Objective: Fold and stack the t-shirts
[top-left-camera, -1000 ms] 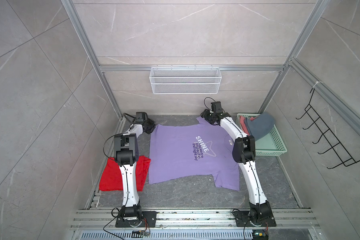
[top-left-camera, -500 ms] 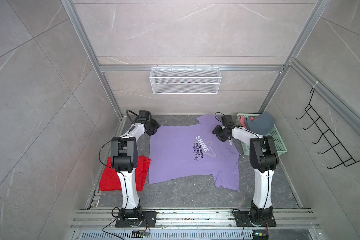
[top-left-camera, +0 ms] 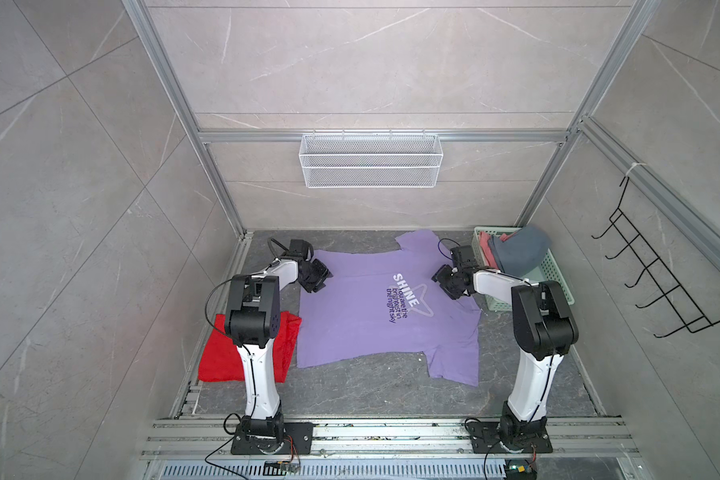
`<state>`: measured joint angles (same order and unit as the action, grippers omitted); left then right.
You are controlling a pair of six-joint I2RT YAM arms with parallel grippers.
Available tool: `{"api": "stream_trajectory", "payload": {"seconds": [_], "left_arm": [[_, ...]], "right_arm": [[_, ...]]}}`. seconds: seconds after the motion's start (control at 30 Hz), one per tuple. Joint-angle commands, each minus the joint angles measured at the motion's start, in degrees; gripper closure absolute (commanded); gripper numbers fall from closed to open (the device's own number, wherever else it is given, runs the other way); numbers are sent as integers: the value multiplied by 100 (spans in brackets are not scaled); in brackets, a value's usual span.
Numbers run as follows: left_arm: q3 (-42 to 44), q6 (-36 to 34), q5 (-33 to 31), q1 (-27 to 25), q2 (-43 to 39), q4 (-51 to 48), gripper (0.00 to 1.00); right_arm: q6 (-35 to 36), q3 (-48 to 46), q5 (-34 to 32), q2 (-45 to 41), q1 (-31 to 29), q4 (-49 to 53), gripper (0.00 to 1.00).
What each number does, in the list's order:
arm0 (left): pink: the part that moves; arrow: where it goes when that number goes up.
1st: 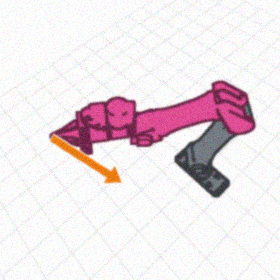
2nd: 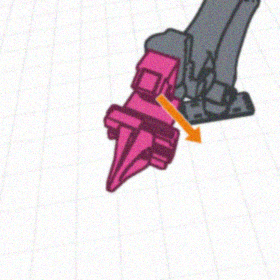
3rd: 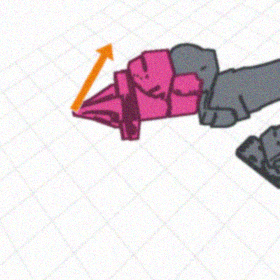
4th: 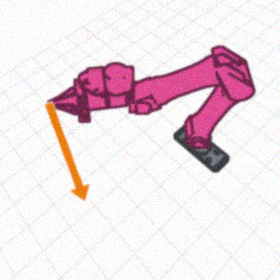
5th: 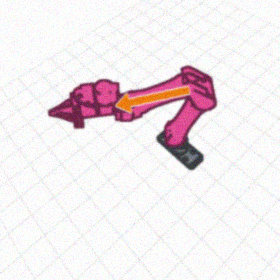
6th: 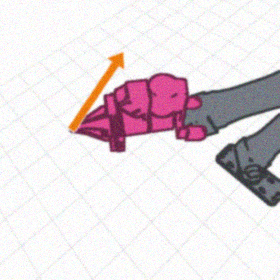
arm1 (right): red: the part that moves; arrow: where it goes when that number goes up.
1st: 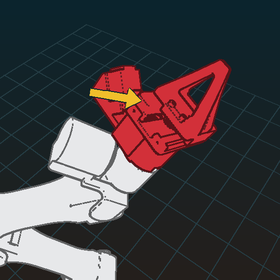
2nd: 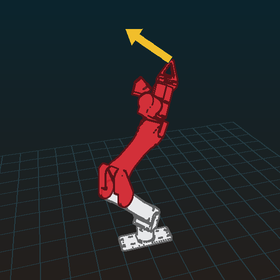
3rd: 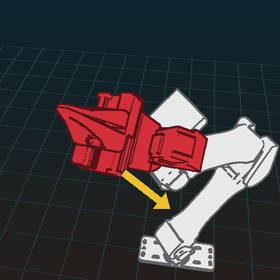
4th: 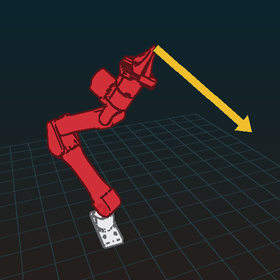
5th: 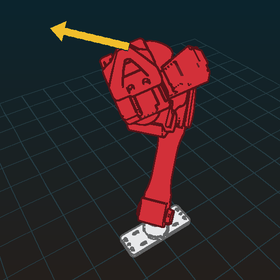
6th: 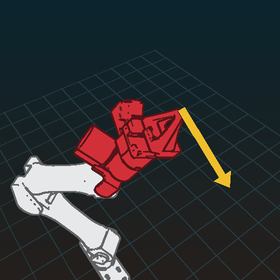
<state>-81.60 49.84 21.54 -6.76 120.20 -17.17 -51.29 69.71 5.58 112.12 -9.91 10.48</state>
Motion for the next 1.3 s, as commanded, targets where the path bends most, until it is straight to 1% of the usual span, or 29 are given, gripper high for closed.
{"api": "stream_trajectory", "payload": {"seconds": [0.0, 0.07, 0.2, 0.37, 0.47, 0.57, 0.7, 0.8, 0.9, 0.97, 1.07, 1.17, 1.27], "left_arm": [[442, -50, -98, 9, -59, -273, 52], [609, -25, -106, 0, -98, -246, 52], [907, 7, -80, -26, -250, -239, 52], [1220, -76, -181, -53, -542, -306, 52], [1291, -152, -257, -62, -756, -317, 52], [1143, -270, -270, -62, -907, -380, 52], [553, -524, -186, -71, -1029, -494, 52], [-176, -837, -413, -64, -951, -896, 52], [-1103, -1222, -871, -54, -561, -1471, 53], [-1822, -1453, -1119, -53, -144, -1958, 54], [-2669, -1658, -1485, -53, 381, -2323, 54], [-3279, -1806, -1900, -45, 770, -2554, 54], [-3648, -1935, -2155, -30, 1057, -2634, 54]], "right_arm": [[-130, -671, -274, -191, 90, 698, 35], [-122, -968, -356, -436, 133, 827, 35], [-170, -1458, -303, -873, 189, 931, 35], [-177, -1936, -156, -1226, 191, 804, 35], [-2, -1886, -146, -1340, 191, 720, 35], [290, -1542, -78, -1427, 191, 684, 35], [698, -795, -53, -1443, 194, 669, 35], [876, -114, -187, -1259, 191, 667, 34], [1044, 734, -332, -812, 194, 731, 34], [1136, 1352, -373, -425, 200, 788, 34], [1214, 2047, -460, 117, 200, 734, 33], [1260, 2582, -549, 525, 222, 594, 32], [1270, 3002, -565, 876, 227, 424, 31]]}}
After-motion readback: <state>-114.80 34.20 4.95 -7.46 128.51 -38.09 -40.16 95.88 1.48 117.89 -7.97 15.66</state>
